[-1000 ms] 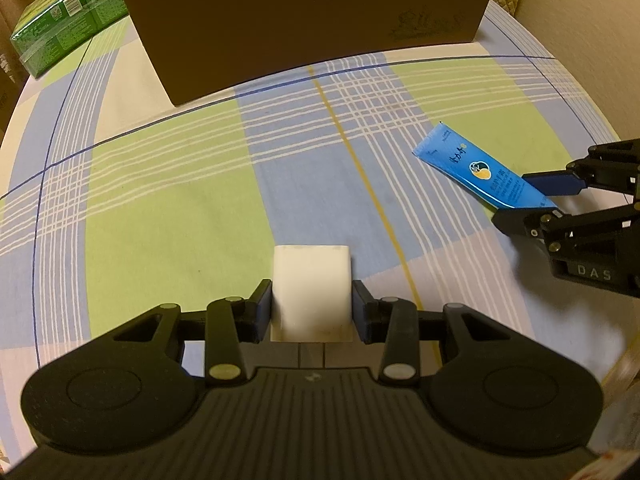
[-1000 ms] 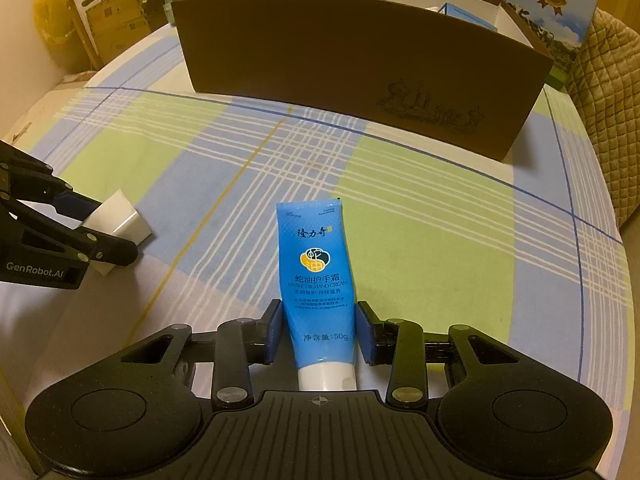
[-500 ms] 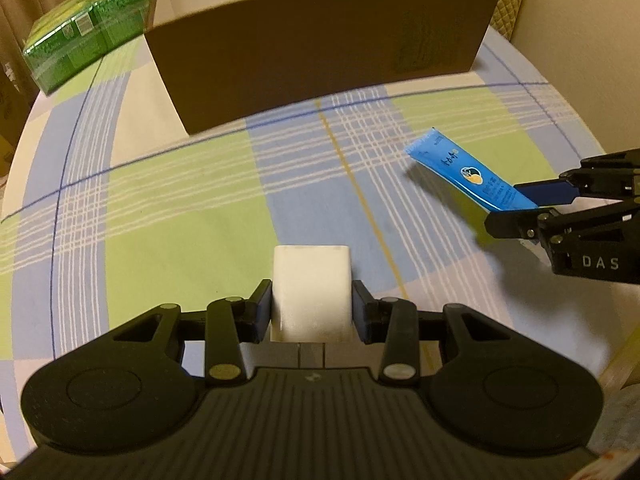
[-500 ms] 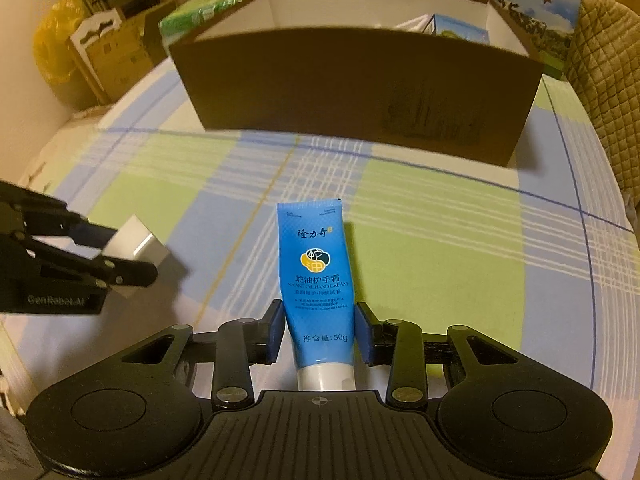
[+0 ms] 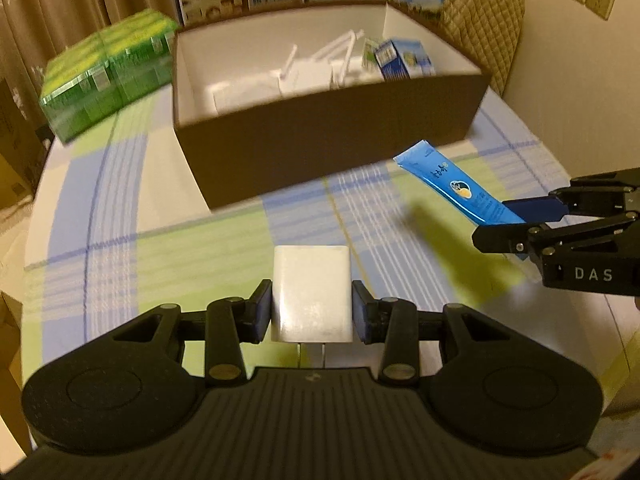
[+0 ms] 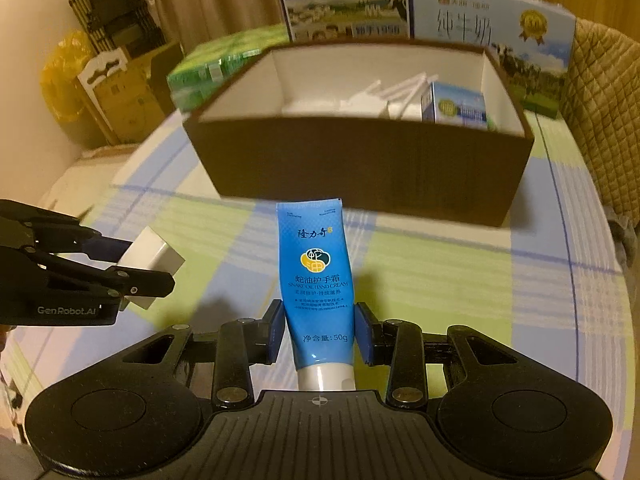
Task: Organize rigid objects
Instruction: 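Lift the charger plug and blue tube off the table toward the box, then carry the charger plug and blue tube up over the brown box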
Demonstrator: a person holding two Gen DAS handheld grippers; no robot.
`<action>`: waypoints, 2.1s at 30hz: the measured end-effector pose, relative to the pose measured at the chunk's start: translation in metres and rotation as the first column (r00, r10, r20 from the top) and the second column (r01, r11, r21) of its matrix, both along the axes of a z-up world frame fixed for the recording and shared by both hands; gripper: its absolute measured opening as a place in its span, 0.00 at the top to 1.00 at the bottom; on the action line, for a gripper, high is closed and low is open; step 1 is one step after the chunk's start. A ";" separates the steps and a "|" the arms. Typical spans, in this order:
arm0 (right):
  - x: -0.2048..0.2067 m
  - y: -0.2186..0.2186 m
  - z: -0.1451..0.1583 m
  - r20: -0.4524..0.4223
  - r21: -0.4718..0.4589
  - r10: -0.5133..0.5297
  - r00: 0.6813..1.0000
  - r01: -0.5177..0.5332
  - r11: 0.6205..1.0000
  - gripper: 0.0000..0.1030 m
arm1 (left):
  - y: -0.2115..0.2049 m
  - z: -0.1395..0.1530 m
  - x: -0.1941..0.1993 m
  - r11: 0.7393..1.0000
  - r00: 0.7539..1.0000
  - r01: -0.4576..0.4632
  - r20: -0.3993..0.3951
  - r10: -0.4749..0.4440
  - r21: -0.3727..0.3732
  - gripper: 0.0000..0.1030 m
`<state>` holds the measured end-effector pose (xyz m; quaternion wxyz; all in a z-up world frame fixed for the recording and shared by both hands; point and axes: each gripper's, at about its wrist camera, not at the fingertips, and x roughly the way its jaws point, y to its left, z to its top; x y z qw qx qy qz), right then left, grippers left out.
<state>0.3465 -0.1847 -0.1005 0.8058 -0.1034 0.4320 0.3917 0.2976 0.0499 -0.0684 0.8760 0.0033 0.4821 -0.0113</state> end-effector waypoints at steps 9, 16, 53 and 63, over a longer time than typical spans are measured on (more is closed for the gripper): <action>0.027 0.015 0.041 0.052 0.081 -0.013 0.999 0.008 0.997 0.67 | 0.015 0.037 0.031 1.000 0.995 -0.006 0.098 0.003 0.026 0.65; 0.054 0.033 0.062 0.092 0.117 -0.014 0.996 0.003 0.993 0.67 | 0.023 0.058 0.061 0.999 0.988 -0.002 0.156 -0.006 0.049 0.65; 0.209 0.147 0.019 -0.077 0.098 -0.065 0.995 0.073 0.993 0.67 | 0.070 0.006 0.249 0.998 0.999 0.033 0.037 -0.035 0.049 0.65; 0.242 0.162 -0.005 -0.170 0.112 -0.096 0.981 0.116 0.987 0.67 | 0.080 -0.014 0.278 0.997 1.000 0.027 -0.003 -0.027 0.066 0.65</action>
